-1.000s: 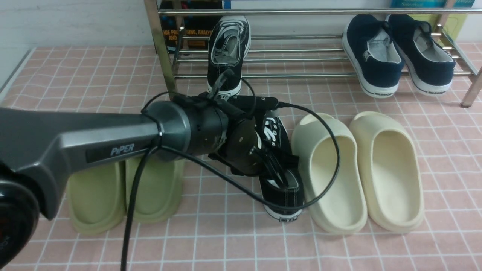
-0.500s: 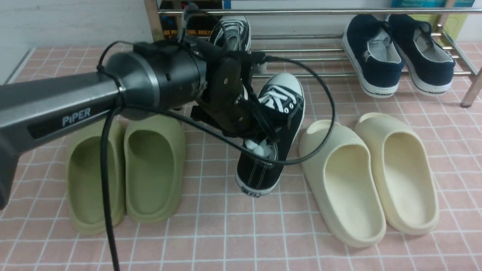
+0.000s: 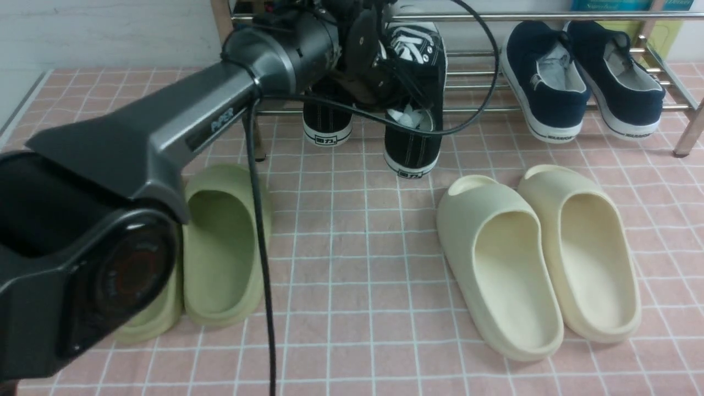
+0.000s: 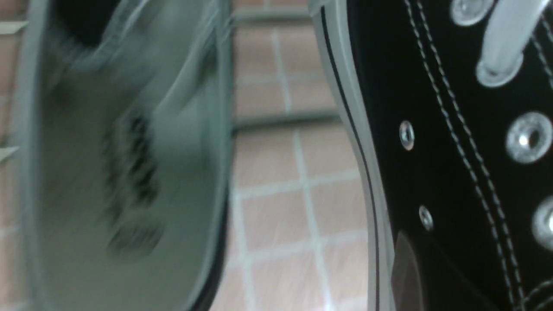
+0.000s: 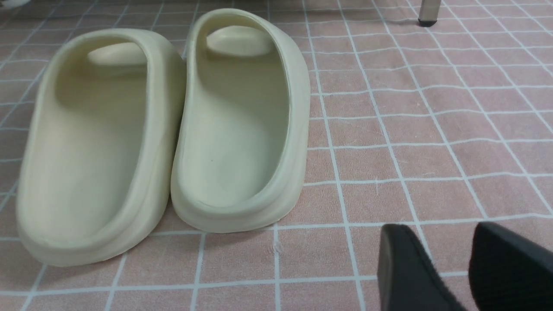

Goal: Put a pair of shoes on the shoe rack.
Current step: Use the left arm to put a shoe into the shoe rack

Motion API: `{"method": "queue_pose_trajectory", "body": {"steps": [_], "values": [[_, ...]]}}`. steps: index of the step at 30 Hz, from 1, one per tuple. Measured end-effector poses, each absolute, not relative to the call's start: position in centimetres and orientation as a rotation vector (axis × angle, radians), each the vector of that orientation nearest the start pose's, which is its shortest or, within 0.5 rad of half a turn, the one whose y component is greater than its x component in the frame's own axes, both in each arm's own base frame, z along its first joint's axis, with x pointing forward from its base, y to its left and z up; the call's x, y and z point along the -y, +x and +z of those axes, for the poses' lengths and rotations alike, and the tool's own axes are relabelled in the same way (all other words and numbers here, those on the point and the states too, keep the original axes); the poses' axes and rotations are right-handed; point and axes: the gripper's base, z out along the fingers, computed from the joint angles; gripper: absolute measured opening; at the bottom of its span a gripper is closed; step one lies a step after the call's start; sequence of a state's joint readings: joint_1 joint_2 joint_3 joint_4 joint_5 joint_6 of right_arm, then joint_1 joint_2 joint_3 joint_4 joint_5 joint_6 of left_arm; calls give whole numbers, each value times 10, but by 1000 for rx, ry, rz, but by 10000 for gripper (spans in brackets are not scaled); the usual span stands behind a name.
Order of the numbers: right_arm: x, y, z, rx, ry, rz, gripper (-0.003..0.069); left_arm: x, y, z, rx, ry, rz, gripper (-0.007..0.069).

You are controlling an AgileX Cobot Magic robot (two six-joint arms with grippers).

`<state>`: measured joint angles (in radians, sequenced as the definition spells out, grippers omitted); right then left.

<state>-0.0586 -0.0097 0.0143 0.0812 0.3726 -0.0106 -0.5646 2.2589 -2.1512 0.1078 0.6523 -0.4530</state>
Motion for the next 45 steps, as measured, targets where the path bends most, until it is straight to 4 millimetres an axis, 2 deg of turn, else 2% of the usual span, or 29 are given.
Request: {"method": "queue_pose_trajectory", "body": {"steps": [4, 8, 14, 27, 30, 36, 45], "values": [[0, 53, 175, -1857, 95, 32, 240, 285, 463, 272, -2239, 158, -413, 31], [0, 53, 175, -1857, 95, 32, 240, 281, 471, 269, -2205, 89, -345, 32], [0, 53, 175, -1857, 95, 32, 240, 275, 476, 275, -2146, 12, -294, 33], [0, 53, 175, -1857, 94, 31, 240, 275, 479, 271, -2132, 15, -286, 81], [0, 53, 175, -1857, 94, 31, 240, 276, 479, 269, -2134, 17, -286, 121], [0, 53, 175, -1857, 94, 32, 240, 278, 479, 270, -2118, 25, -302, 269], [0, 53, 175, -1857, 94, 32, 240, 273, 475, 270, -2182, 28, -221, 295]]}}
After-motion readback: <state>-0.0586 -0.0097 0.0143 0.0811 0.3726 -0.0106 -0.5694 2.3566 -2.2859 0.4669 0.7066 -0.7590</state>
